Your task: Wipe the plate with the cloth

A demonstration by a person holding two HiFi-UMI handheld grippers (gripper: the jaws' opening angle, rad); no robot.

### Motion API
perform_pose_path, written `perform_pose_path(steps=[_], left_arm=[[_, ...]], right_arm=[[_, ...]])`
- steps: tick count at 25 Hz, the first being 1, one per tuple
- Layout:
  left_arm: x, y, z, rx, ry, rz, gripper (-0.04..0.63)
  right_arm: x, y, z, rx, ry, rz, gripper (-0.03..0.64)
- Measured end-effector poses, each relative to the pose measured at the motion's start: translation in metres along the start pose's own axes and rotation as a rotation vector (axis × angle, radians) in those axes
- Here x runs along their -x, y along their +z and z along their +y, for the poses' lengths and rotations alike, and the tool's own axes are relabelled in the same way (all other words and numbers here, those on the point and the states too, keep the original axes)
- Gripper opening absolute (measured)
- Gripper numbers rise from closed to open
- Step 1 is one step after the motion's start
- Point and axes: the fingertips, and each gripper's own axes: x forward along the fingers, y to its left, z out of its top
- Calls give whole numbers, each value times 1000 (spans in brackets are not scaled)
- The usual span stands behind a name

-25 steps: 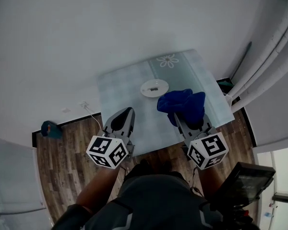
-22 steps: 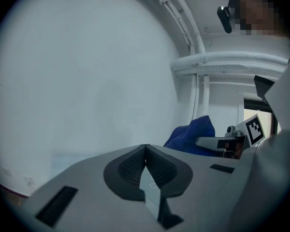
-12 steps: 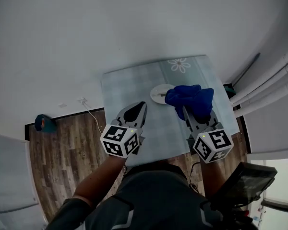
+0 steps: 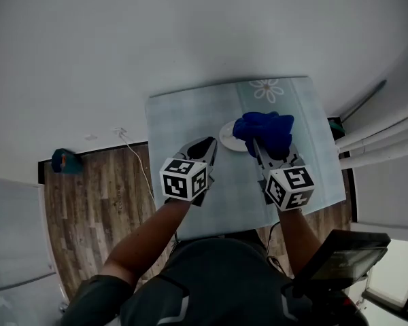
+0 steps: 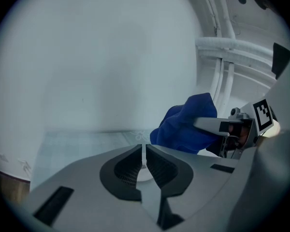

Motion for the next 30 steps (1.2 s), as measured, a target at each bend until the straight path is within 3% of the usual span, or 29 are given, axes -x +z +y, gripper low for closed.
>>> perform_pose_path(steps=[2, 5, 9, 19, 30], left_arm=[[-21, -13, 9, 20, 20, 55, 20], [-50, -35, 27, 57, 56, 139, 109], [-79, -62, 49, 92, 116, 231, 112], [-129, -111, 70, 52, 182, 405, 111], [-138, -120, 71, 117, 181, 421, 100]], right_arm=[[-22, -16, -8, 2, 20, 42, 101], [-56, -44, -17, 1, 54, 109, 101], [-95, -78, -23, -7, 97, 181, 101], [-153, -138, -32, -19, 153, 322, 101], [-150, -167, -66, 1, 91, 437, 101]])
